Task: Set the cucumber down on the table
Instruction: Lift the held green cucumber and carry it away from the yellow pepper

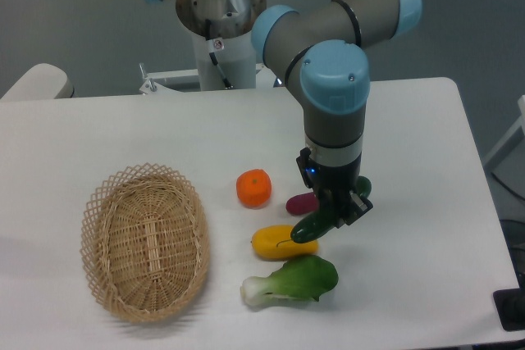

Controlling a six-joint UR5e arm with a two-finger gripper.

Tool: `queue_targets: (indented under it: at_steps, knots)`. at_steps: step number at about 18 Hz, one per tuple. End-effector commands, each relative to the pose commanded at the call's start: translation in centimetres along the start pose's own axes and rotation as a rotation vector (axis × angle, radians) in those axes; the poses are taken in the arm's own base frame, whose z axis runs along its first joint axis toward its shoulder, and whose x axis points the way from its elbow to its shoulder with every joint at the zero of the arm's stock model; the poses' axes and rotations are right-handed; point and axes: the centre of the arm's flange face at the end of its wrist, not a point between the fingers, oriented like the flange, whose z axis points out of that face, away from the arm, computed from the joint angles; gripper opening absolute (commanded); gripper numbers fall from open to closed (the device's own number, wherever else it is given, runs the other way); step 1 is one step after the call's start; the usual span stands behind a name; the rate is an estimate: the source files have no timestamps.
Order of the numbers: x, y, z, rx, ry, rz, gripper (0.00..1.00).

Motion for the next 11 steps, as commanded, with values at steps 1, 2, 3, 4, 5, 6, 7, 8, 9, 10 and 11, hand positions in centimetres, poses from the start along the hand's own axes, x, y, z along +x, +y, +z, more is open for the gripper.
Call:
queue_targets:
  at_steps: [1,2,3,4,5,6,7,8,9,10,11]
  knots:
    - [0.1,0.5,0.4,-0.004,0.009,0.017,0.33]
    - [0.3,0.8,0.9,-0.006,0.018,0.043,0.33]
    - [0.4,1.5,1.4,-0.009,0.029,0.057,0.33]
    - [0.8,1.7,2.2,-0.010,0.041,0.080,0.33]
    - [1.3,1.9,2.9,-0.007,0.052,0.102,0.33]
    - [1.9,1.8,3.8,-0.004,0.071,0.126,0.33]
    - [2.1,1.7,4.2,-0.005,0.066,0.149,0.33]
    - [2.1,1.7,4.7,-0.004,0.056,0.169,0.33]
    - [2.2,2.3,5.0,-0.007,0.051,0.180,0.33]
    - [2.5,3.0,5.6,-0.006,0.055,0.199,0.33]
    - [2.8,3.6,6.2,-0.006,0.059,0.229,0.33]
